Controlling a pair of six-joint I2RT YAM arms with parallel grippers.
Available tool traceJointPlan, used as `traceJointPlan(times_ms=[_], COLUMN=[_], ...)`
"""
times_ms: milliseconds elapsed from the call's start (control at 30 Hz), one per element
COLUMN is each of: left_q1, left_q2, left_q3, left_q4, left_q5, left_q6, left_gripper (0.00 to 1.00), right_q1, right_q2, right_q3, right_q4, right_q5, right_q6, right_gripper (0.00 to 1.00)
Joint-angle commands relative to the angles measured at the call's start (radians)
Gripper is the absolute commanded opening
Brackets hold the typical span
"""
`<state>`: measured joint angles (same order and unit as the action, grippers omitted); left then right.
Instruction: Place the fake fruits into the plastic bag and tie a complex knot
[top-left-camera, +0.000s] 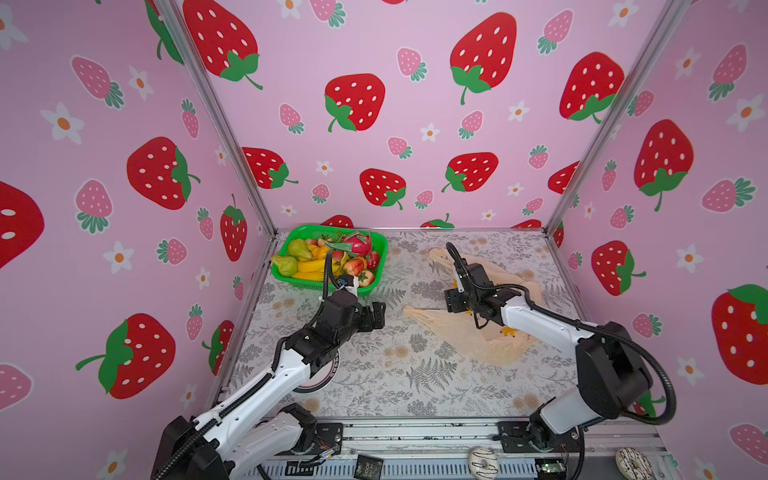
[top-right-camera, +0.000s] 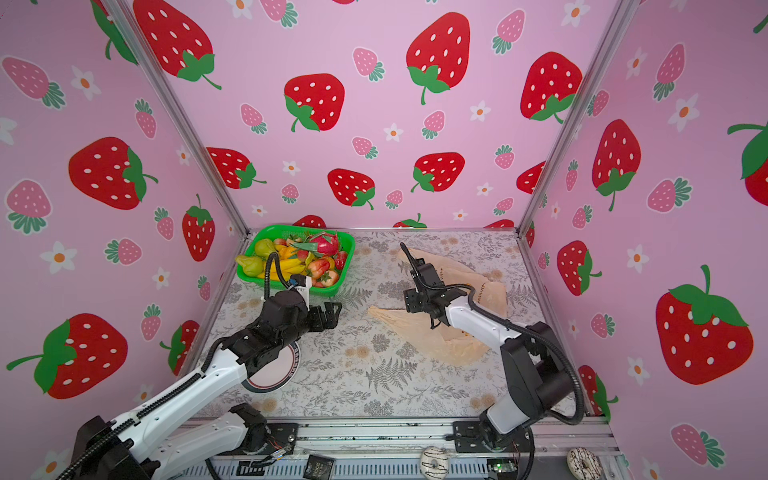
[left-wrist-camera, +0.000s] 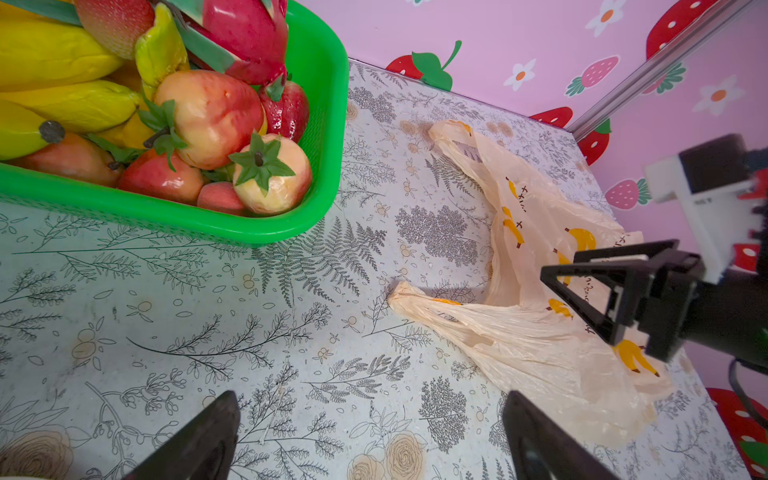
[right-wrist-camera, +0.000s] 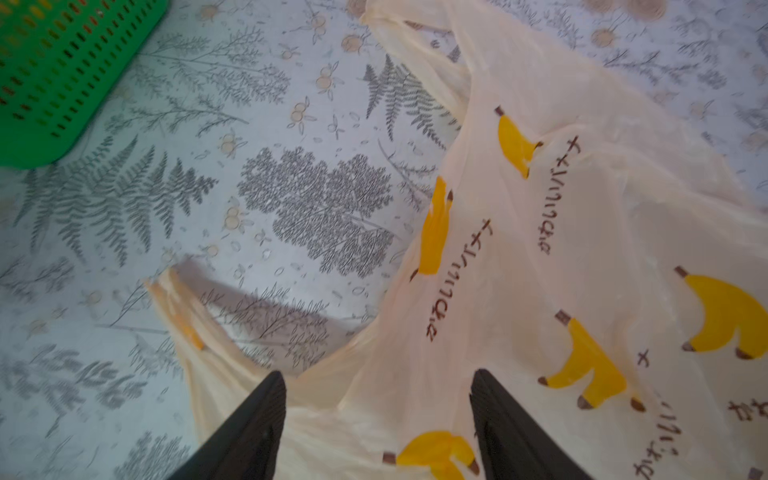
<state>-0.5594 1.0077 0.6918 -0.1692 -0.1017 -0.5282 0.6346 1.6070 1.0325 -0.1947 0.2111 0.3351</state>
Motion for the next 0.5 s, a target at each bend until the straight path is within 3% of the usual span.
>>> traceJointPlan(times_ms=[0, 167, 333, 467], left_q1=[-0.005, -0.005, -0.005, -0.005], left_q2=[-0.001, -0.005, -0.004, -0.006], left_q3=[-0.001, -0.007, -0.001, 0.006], left_q4=[-0.010, -0.010, -0.013, -0.015], left_q5=[-0.012, -0.016, -0.012, -0.010], left_q6=[0.002, 0.002, 0.005, 0.002], left_gripper=[1.00, 1.00, 1.00, 1.00], right_q1=[-0.013, -0.034, -0.048, -0.061], right_q2=[0.117, 0.234, 0.213, 0.081], right_q3=[0.075, 0.124, 0.089, 0.007], right_q4=[0.004, 0.019, 0.058, 0.099], right_q5=[0.132, 0.125, 0.139, 0.044], right_q6=[-0.009, -0.016, -0.027, -0.044], right_gripper=[0.73, 0.63, 0.32, 0.11])
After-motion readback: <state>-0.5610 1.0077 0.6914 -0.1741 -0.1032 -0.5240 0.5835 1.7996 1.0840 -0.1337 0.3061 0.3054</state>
